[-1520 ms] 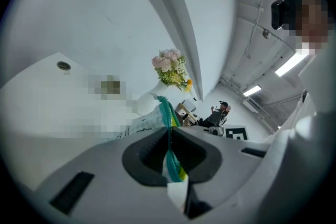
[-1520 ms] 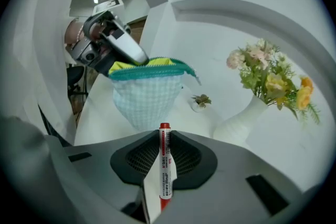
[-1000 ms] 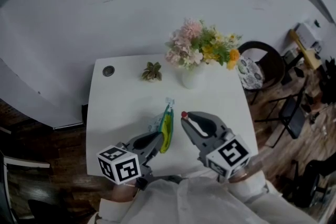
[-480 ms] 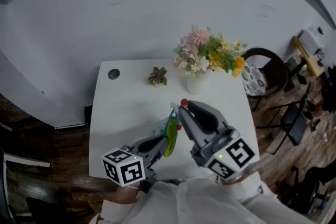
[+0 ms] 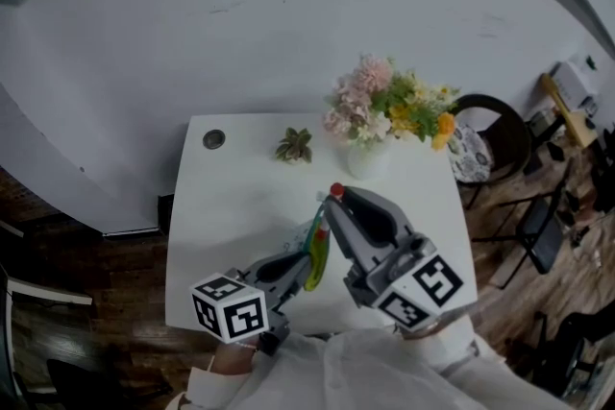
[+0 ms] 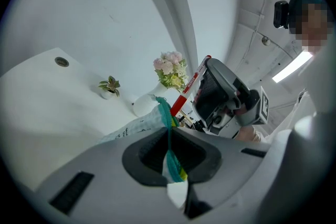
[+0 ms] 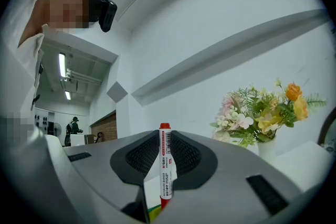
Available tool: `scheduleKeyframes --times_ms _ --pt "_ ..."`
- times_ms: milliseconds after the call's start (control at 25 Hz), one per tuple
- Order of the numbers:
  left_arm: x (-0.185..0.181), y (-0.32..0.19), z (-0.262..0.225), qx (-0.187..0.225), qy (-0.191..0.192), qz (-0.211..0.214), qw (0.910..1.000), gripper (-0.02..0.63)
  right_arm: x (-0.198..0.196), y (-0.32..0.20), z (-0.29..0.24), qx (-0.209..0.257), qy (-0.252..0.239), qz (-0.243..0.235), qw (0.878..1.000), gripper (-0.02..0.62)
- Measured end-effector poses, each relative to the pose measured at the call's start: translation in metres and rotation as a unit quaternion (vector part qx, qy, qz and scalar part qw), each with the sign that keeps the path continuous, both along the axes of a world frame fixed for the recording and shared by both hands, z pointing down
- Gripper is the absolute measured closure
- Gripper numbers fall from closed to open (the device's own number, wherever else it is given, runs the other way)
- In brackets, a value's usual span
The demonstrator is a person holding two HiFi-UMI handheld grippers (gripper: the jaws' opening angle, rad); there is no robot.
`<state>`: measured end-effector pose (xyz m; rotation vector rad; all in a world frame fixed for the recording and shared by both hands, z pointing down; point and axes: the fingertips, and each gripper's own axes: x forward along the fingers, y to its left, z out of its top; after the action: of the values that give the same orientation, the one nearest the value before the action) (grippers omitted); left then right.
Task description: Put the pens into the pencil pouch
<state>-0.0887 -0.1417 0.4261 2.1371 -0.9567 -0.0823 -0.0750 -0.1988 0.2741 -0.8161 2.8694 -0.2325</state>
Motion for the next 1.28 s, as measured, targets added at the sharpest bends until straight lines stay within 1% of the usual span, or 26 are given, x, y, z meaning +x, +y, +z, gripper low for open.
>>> scheduleKeyframes --times_ms 120,280,800,1080,1280 --pt "-0.001 -0.002 0.000 0.000 0.003 -0.002 1.0000 0.581 -0.002 0.001 0.005 0.000 0.004 -0.006 1.000 0.529" --pt "-0.001 -0.003 0.000 0.000 0.003 -0.001 1.0000 0.581 -0.005 0.004 0.011 -0.002 0.022 -0.016 1.000 0.529" --pt "-0.001 -0.005 -0.001 -0.001 0.002 0.003 1.0000 0.581 0.010 0.002 0.017 -0.018 0.025 -0.002 1.000 0.529" --pt "0.004 -0.003 -0.003 -0.001 0.000 0.015 0.9999 0.581 0.027 0.006 0.029 -0.026 0.045 0.020 0.998 0.529" --pt "0.009 -0.002 -0.001 -0.003 -0.002 0.021 0.9998 0.581 0.045 0.007 0.051 -0.042 0.082 0.040 0.995 0.528"
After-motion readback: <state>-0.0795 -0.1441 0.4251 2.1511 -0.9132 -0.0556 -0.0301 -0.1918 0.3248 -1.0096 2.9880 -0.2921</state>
